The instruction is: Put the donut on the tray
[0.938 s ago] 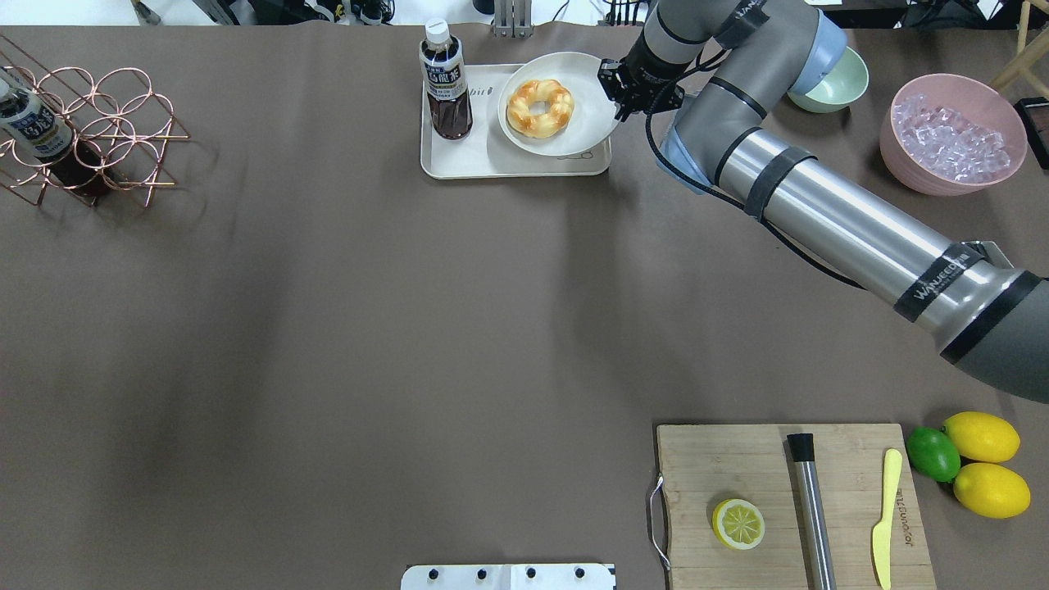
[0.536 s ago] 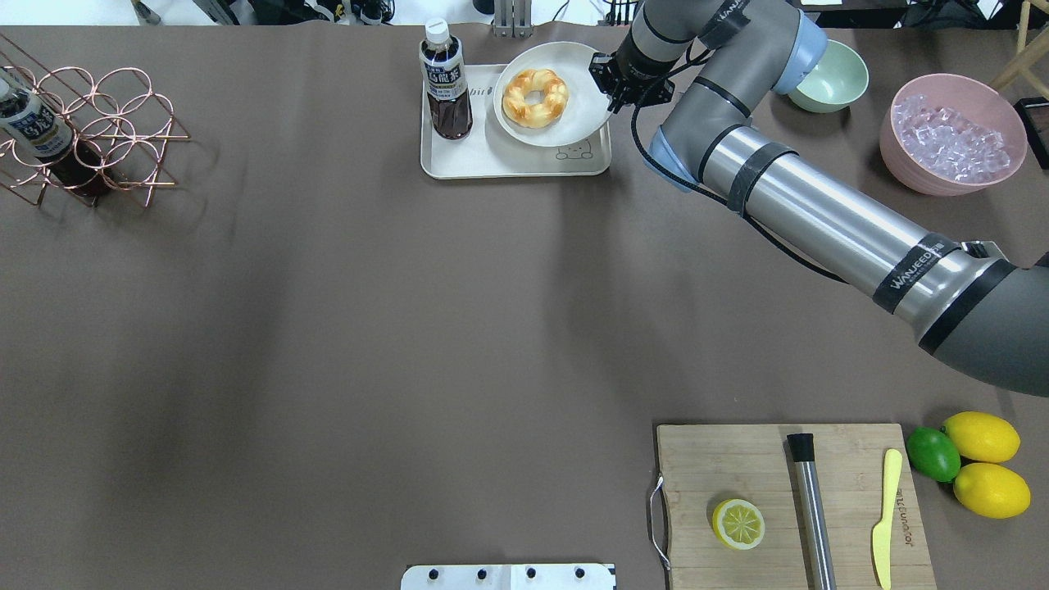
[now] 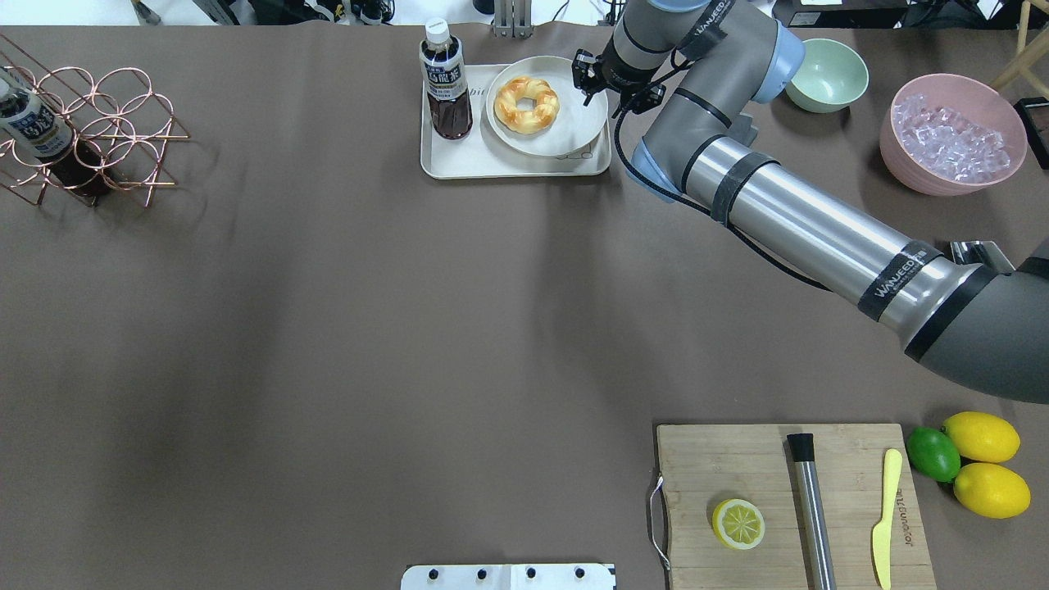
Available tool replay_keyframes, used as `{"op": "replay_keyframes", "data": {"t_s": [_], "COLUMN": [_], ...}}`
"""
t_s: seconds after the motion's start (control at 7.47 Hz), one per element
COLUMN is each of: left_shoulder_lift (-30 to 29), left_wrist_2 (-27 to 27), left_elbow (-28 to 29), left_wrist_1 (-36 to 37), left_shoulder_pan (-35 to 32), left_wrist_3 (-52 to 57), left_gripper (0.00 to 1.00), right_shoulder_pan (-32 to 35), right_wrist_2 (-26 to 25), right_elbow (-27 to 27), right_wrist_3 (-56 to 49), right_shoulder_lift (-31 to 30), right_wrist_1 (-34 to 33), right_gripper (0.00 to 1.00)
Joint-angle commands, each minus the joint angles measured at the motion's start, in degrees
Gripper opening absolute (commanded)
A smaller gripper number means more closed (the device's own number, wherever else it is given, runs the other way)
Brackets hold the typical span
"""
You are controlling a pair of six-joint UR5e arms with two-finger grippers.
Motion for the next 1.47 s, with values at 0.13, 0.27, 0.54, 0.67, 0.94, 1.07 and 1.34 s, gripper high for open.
{"op": "replay_keyframes", "data": {"t_s": [0.13,0.27,0.54,0.67,0.94,1.07,1.34], "left_shoulder_lift": [-0.2,-0.2,-0.1,-0.1,-0.1,-0.1,-0.2], "left_wrist_2": [0.0,0.0,0.0,0.0,0.0,0.0,0.0], "left_elbow": [0.0,0.0,0.1,0.1,0.0,-0.1,-0.2], "left_wrist_1": [0.0,0.0,0.0,0.0,0.0,0.0,0.0], "left_shoulder_pan": [0.0,0.0,0.0,0.0,0.0,0.0,0.0], "left_wrist_3": [0.0,0.0,0.0,0.0,0.0,0.0,0.0], "left_gripper": [0.98,0.98,0.98,0.98,0.98,0.98,0.98], "right_shoulder_pan": [0.9,1.9,5.5,8.2,11.5,12.4,16.5], "right_wrist_2": [0.8,2.5,10.4,14.6,16.5,16.4,16.2], "right_elbow": [1.7,6.1,20.6,28.0,40.7,48.7,62.1], "right_wrist_3": [-0.2,-0.9,-3.7,-7.8,-15.6,-22.9,-41.2], "right_shoulder_lift": [-0.9,-4.3,-14.3,-18.5,-23.0,-28.0,-40.3], "right_wrist_1": [0.5,0.3,-2.3,-7.8,-22.4,-31.2,-46.3], "right_gripper": [1.0,1.0,1.0,1.0,1.0,1.0,1.0]}}
